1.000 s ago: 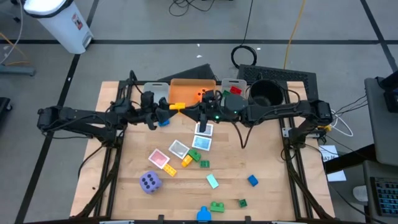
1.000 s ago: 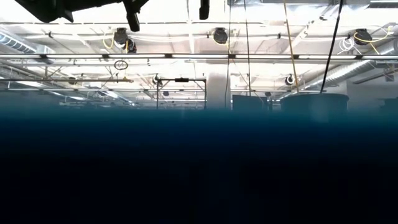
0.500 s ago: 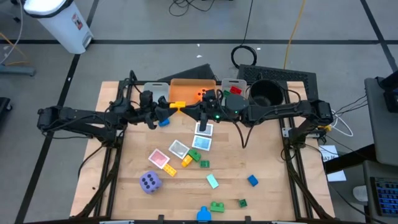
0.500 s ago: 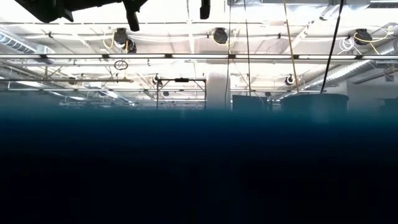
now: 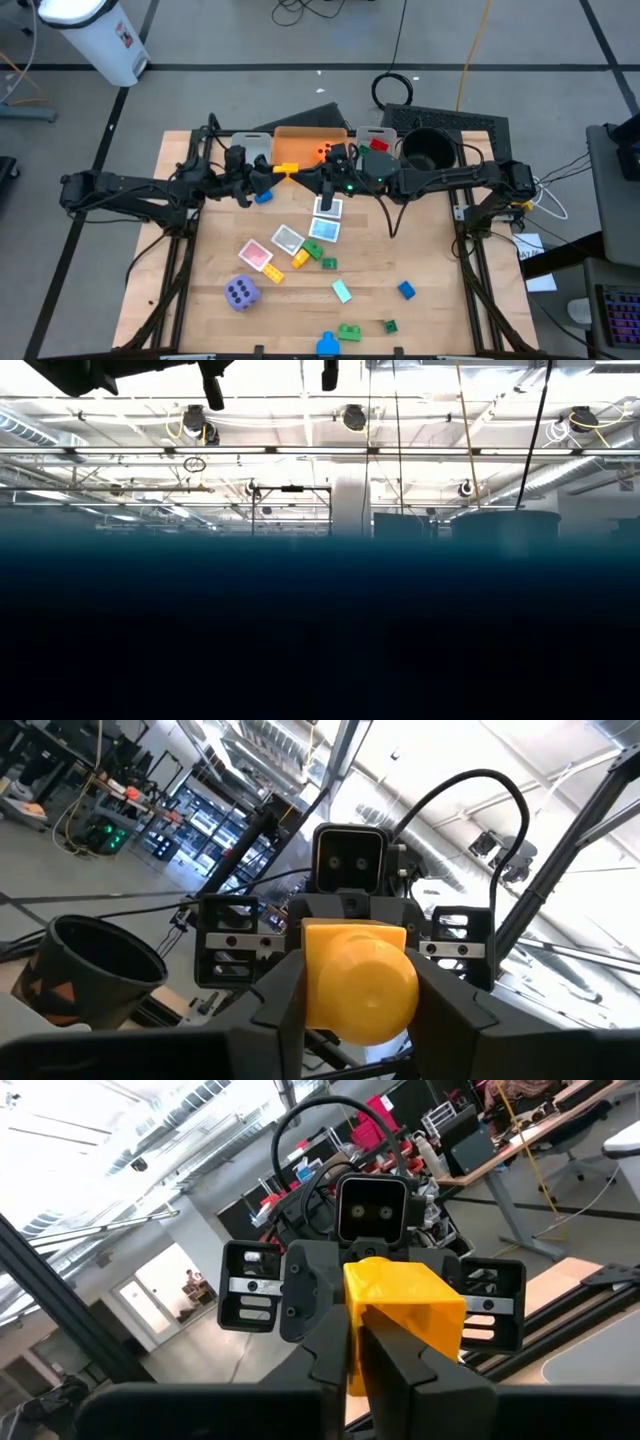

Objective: Pick & Place Toys
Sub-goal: Put the yellow game piece into the right gray bin

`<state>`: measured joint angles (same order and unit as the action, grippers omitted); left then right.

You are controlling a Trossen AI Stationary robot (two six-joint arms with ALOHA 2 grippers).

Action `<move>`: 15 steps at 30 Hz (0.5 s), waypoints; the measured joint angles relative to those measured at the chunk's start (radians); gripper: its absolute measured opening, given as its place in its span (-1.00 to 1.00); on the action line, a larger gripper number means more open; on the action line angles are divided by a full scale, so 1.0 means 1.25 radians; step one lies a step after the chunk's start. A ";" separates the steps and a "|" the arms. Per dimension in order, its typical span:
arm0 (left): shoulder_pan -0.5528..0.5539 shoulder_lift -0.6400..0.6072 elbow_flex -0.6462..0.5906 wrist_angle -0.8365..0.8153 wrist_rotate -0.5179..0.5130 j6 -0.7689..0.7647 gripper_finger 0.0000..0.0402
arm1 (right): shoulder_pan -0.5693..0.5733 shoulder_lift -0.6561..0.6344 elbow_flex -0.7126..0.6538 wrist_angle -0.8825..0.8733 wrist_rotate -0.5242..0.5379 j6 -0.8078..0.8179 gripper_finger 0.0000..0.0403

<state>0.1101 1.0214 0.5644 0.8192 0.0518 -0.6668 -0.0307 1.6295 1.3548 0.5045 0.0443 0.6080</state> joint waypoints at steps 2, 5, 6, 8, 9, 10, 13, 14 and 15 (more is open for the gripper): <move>-0.001 0.000 0.000 0.002 0.004 0.001 -0.34 | -0.001 0.000 0.000 0.000 -0.022 -0.003 -0.85; -0.001 0.000 0.000 0.004 0.014 0.003 -0.33 | -0.001 0.000 0.000 0.002 -0.039 -0.002 -0.76; -0.001 0.000 0.000 0.004 0.019 0.003 -0.33 | -0.001 0.000 0.000 0.002 -0.039 -0.002 -0.73; -0.001 -0.001 0.000 0.004 0.025 0.003 -0.33 | -0.001 0.000 0.000 0.002 -0.039 -0.003 -0.65; -0.001 -0.001 0.000 0.004 0.024 0.003 -0.33 | -0.001 0.000 0.000 0.003 -0.040 -0.003 -0.62; 0.000 -0.001 0.000 0.004 0.024 0.003 -0.32 | -0.001 0.000 0.000 0.004 -0.040 -0.003 -0.58; 0.000 -0.003 0.000 0.003 0.023 0.006 -0.32 | -0.002 0.000 0.000 0.005 -0.043 -0.005 -0.46; 0.001 -0.008 0.000 -0.002 0.024 0.007 -0.32 | -0.004 -0.001 0.000 0.005 -0.044 -0.007 -0.42; 0.003 -0.015 0.000 -0.003 0.024 0.011 -0.32 | -0.006 -0.006 -0.001 0.005 -0.049 -0.008 -0.39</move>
<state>0.1134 1.0028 0.5644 0.8158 0.0821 -0.6536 -0.0376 1.6223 1.3540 0.5113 -0.0166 0.5980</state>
